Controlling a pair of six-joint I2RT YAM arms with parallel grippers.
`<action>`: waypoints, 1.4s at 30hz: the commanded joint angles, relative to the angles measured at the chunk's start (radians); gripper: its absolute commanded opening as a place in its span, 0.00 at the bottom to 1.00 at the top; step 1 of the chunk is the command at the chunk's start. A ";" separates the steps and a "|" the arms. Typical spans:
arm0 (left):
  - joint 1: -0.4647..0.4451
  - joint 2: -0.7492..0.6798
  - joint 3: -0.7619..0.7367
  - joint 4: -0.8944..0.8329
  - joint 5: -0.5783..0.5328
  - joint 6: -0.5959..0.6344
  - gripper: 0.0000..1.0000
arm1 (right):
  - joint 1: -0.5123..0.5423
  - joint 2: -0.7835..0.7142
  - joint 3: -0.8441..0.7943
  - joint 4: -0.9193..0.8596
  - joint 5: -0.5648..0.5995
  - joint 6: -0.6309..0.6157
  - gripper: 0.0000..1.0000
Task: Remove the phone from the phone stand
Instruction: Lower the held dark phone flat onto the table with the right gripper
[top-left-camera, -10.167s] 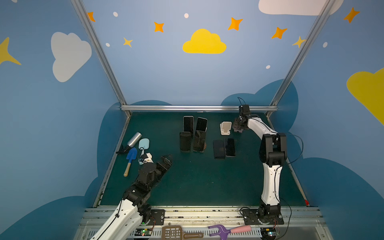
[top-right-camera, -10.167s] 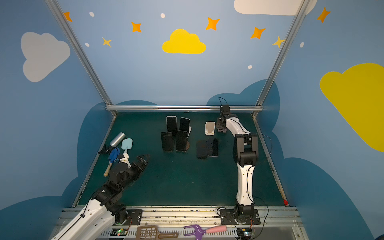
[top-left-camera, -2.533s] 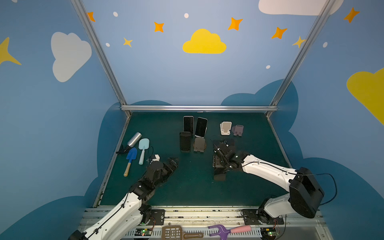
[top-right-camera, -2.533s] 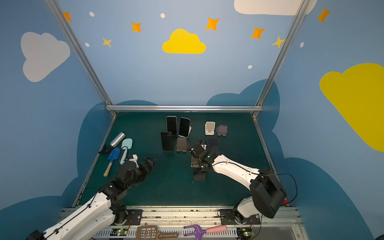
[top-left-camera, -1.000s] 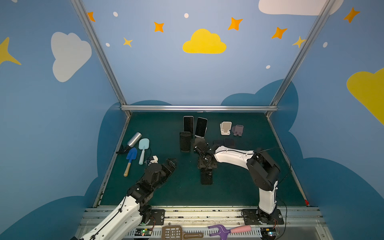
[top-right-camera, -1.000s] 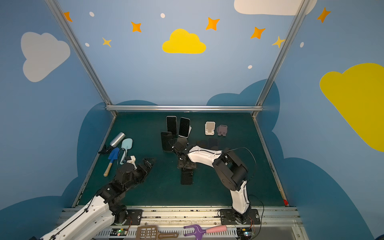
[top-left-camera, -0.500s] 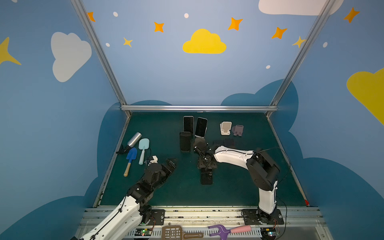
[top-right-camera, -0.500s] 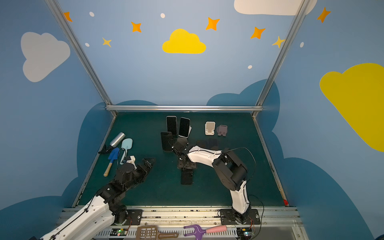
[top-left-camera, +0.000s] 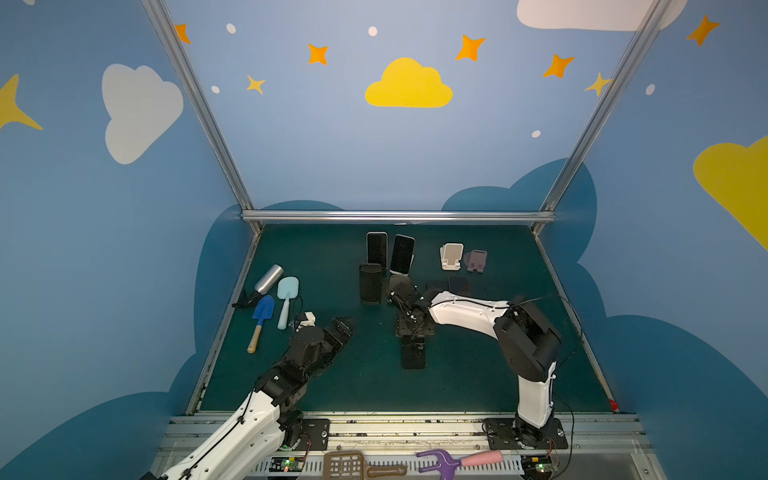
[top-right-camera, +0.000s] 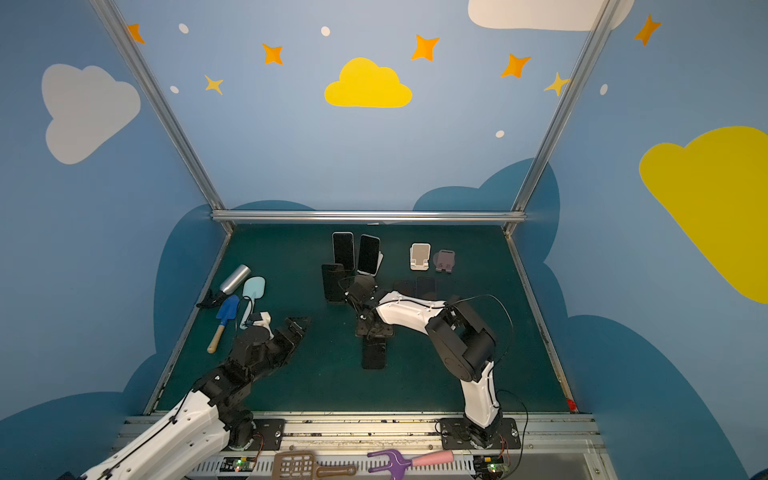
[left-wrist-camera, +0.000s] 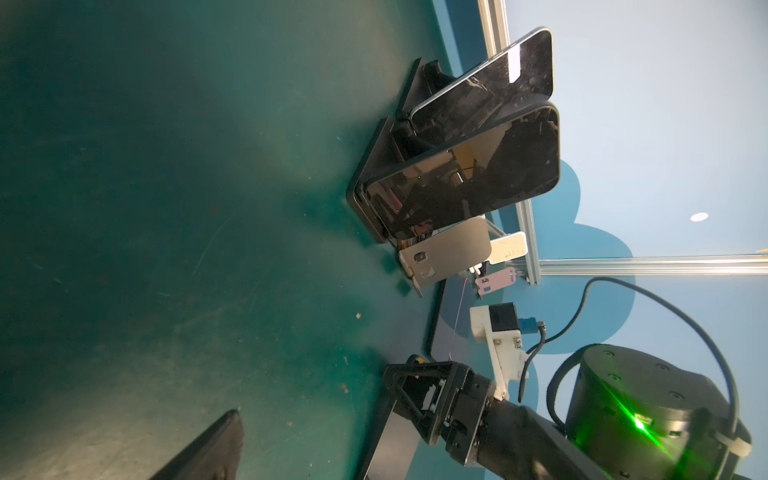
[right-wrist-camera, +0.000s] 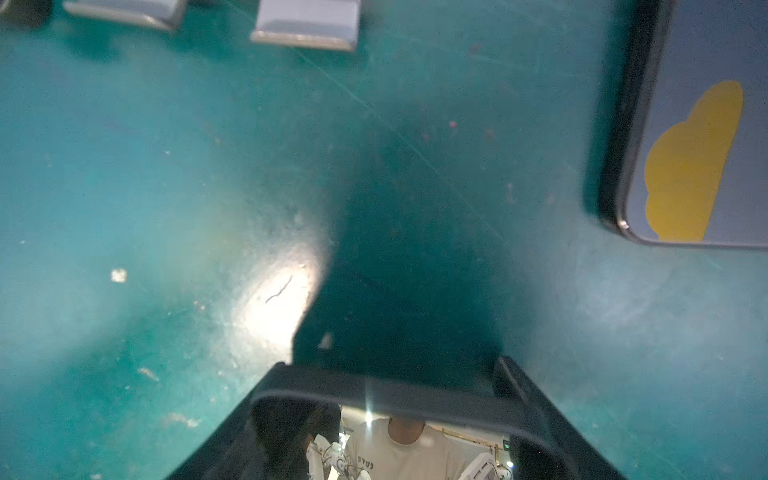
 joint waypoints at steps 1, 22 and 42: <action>-0.003 0.001 0.018 -0.019 -0.012 0.002 1.00 | -0.022 0.064 -0.060 0.013 -0.014 -0.016 0.72; -0.006 -0.006 0.023 -0.029 -0.012 0.001 1.00 | -0.036 0.046 -0.057 -0.001 -0.024 -0.024 0.76; -0.005 -0.016 0.031 -0.047 -0.009 0.001 1.00 | -0.052 -0.013 -0.062 -0.029 -0.023 -0.040 0.79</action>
